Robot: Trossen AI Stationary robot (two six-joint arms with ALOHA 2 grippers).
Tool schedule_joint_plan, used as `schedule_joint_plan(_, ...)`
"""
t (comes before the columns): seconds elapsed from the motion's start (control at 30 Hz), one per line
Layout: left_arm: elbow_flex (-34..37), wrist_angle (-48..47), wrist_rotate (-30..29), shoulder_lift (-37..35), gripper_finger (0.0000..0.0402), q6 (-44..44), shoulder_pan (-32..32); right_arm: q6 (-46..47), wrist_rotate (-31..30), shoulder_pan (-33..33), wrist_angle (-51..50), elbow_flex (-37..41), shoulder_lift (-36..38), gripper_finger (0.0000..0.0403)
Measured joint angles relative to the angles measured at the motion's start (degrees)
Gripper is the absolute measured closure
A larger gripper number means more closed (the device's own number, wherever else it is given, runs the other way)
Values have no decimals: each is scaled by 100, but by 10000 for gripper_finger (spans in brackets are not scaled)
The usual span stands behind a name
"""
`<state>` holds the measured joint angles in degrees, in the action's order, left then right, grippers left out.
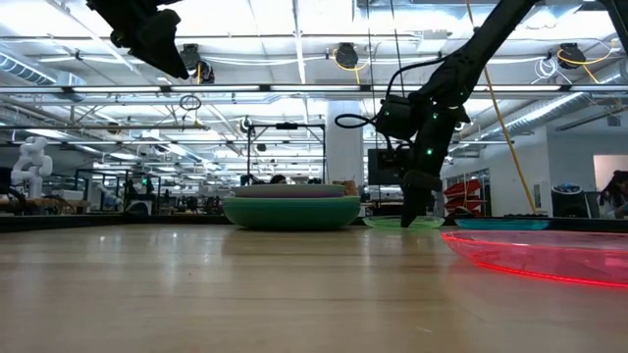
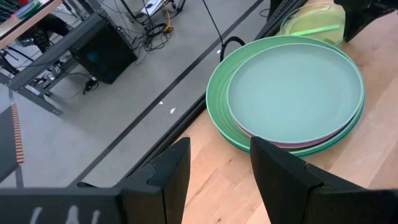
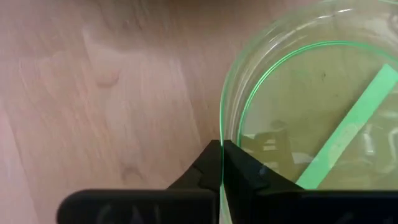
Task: Stack plastic plates
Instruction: Stack the light green plate on top of the light blue plate
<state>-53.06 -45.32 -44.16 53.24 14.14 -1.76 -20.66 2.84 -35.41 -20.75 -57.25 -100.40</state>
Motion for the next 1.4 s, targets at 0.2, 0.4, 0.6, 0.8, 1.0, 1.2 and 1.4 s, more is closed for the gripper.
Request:
schedule_joint_plan(0.2,0,2,0,1,229,3,-1,28,-1,67,-219,5,376,400)
schedule_joint_plan(0.4,0,2,0,1,229,4,-2,113,-22,72,-268,6,954,402)
schedule_joint_plan(0.6,0,4,1,1,229,16,-2,156,-466,153,-246,6,1588,402)
schedule_joint_plan(0.8,0,7,0,1,229,18,-2,200,-460,441,60,0,1949,402)
schedule_joint_plan(1.0,0,24,0,1,229,20,-2,192,-462,904,129,-474,1806,402)
schedule_joint_plan(1.2,0,19,-94,-1,229,20,-2,-36,-453,1245,124,-1134,1366,403)
schedule_joint_plan(1.4,0,12,-96,1,229,-6,-2,-349,-446,1451,108,-1728,714,403)
